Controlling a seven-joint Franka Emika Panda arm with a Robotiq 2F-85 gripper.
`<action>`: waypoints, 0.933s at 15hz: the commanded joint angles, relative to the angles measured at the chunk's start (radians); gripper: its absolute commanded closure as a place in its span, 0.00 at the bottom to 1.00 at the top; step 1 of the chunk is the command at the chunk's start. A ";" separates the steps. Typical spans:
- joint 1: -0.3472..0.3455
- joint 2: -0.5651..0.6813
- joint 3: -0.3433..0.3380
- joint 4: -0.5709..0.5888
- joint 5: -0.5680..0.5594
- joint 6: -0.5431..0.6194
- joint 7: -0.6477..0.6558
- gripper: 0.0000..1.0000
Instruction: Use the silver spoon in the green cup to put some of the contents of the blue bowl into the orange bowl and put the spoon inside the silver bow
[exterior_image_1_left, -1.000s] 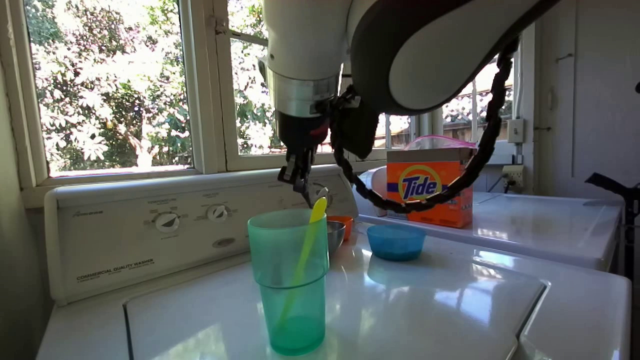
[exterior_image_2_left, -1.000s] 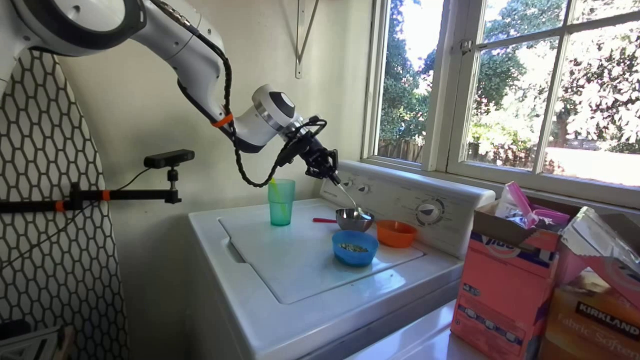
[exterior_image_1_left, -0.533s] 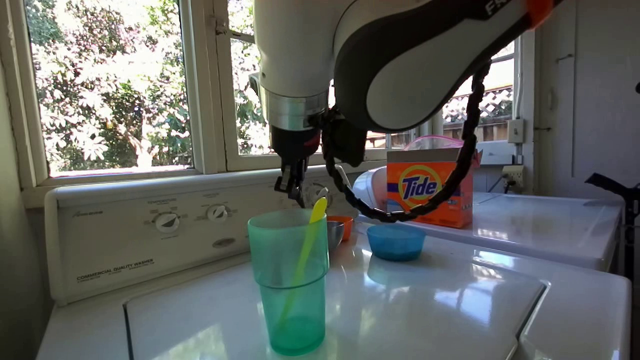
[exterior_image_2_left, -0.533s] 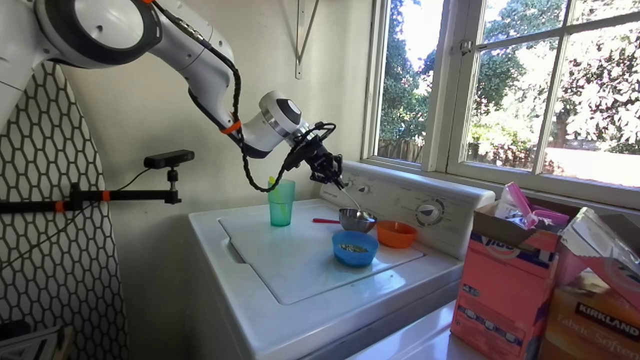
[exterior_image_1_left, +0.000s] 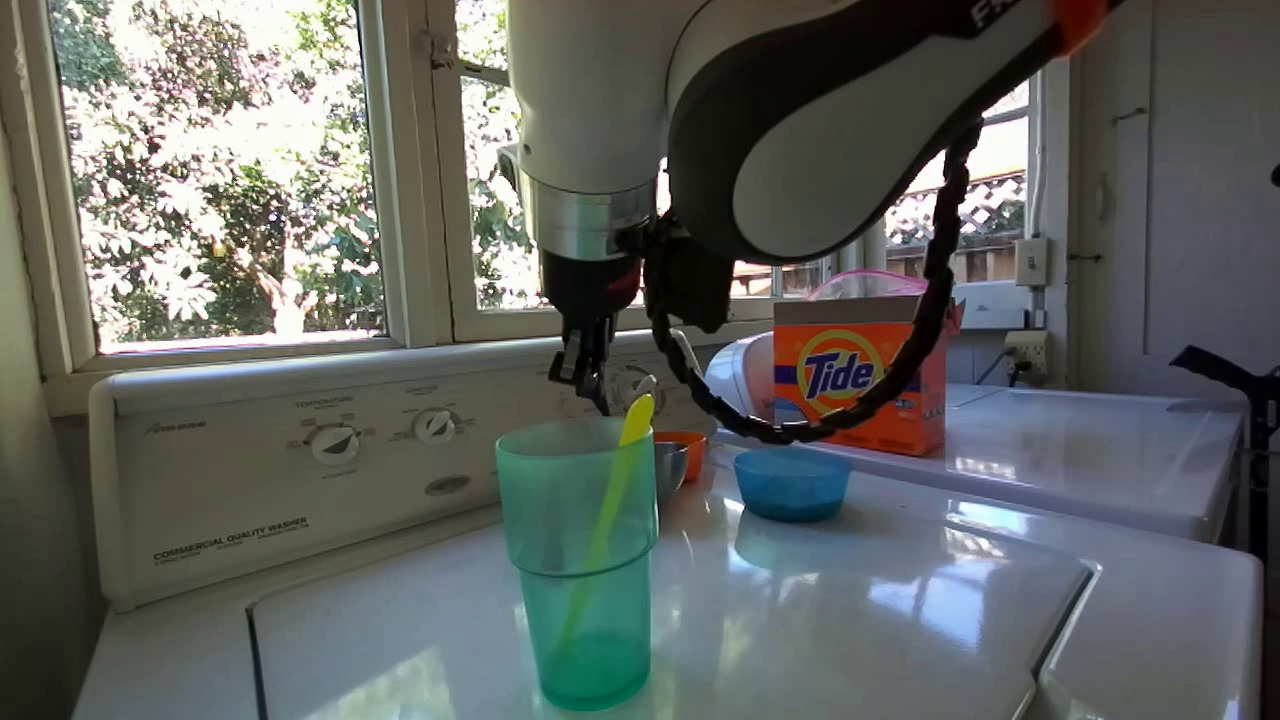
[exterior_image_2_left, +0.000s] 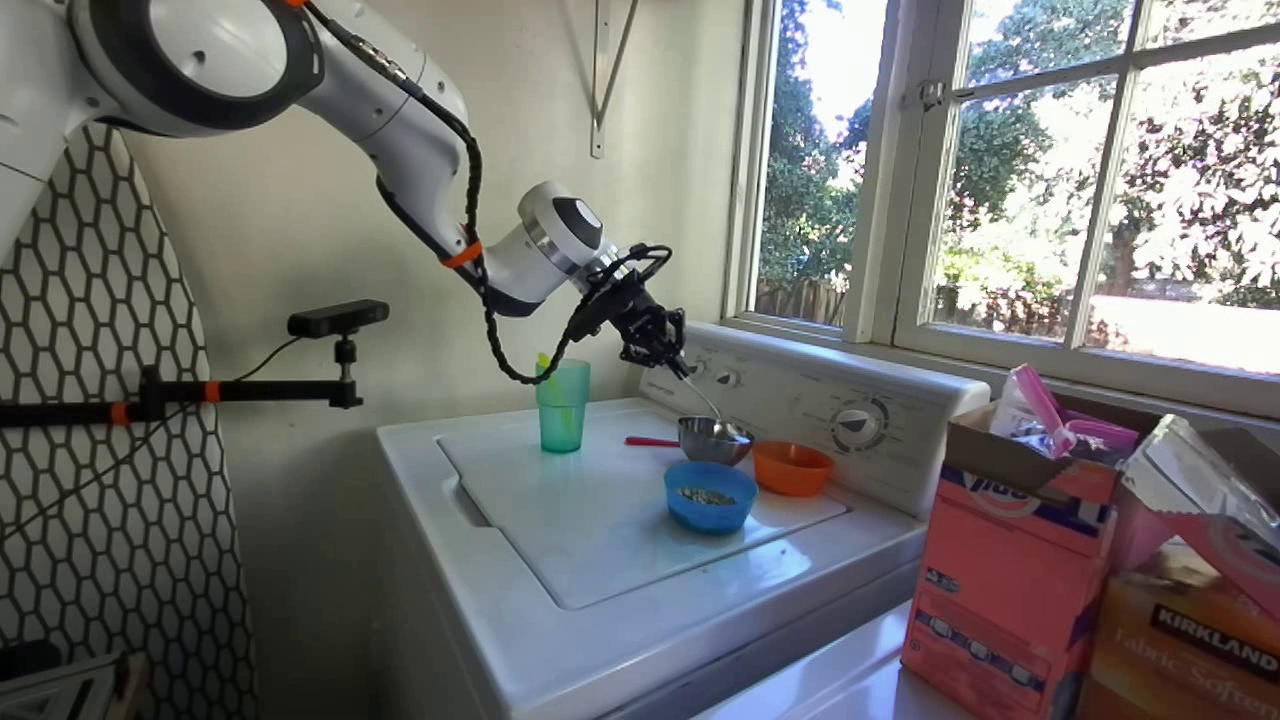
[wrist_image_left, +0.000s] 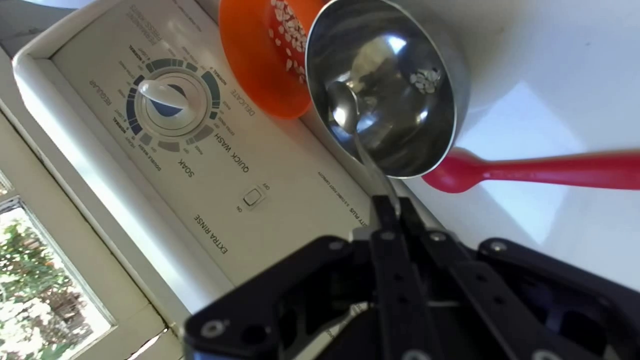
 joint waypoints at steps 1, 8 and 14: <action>0.000 -0.002 0.005 -0.005 0.019 -0.021 -0.027 0.99; 0.005 -0.018 0.024 -0.027 0.088 -0.079 -0.109 0.99; 0.016 0.017 0.033 0.014 0.115 -0.149 -0.156 0.99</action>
